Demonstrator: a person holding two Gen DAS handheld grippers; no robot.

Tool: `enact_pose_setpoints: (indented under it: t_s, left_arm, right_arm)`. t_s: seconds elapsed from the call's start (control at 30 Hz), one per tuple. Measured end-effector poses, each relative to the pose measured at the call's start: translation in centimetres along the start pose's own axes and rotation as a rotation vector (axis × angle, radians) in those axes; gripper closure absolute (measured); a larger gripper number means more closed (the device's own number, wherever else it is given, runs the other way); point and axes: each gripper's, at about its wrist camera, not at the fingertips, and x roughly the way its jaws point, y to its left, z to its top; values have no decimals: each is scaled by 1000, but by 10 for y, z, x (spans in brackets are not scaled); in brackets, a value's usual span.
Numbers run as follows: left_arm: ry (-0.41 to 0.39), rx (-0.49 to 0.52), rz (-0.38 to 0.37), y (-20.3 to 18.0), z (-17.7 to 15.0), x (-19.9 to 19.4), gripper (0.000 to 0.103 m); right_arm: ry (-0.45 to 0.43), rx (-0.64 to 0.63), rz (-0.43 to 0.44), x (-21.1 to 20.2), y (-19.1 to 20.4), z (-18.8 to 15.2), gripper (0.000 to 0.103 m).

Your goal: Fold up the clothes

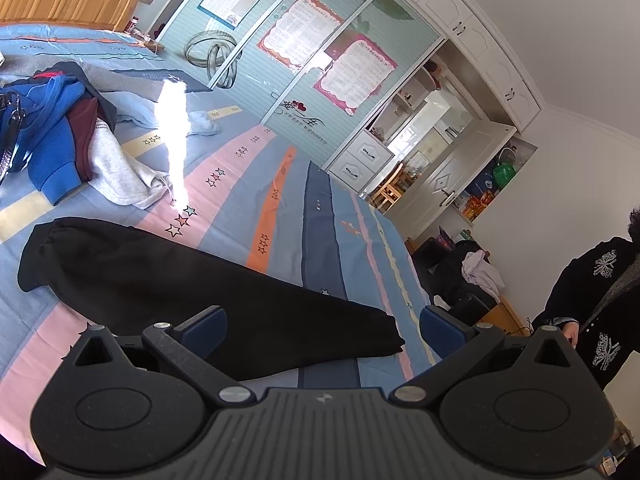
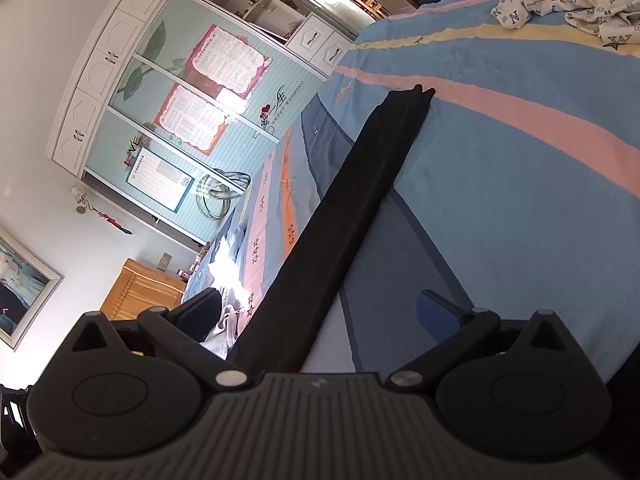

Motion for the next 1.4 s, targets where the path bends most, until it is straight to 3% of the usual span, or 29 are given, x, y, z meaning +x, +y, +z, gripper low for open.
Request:
enact_pose_setpoints:
  t_s: [0.53, 1.0, 1.2, 1.33, 1.4]
  left_arm:
    - [-11, -57, 46, 29, 0, -1, 1]
    - [108, -133, 146, 81, -20, 60, 1]
    - [143, -151, 192, 102, -31, 86, 1]
    - [166, -163, 222, 116, -38, 104, 1]
    - [176, -141, 207, 114, -43, 116, 1]
  right_arm:
    - [-5, 0, -1, 0, -2, 6, 0]
    - [-71, 88, -55, 35, -49, 48, 0]
    - [-107, 194, -29, 79, -85, 96, 0]
    - [-82, 278, 6, 128, -108, 127, 0]
    - [-80, 273, -29, 152, -112, 138, 0]
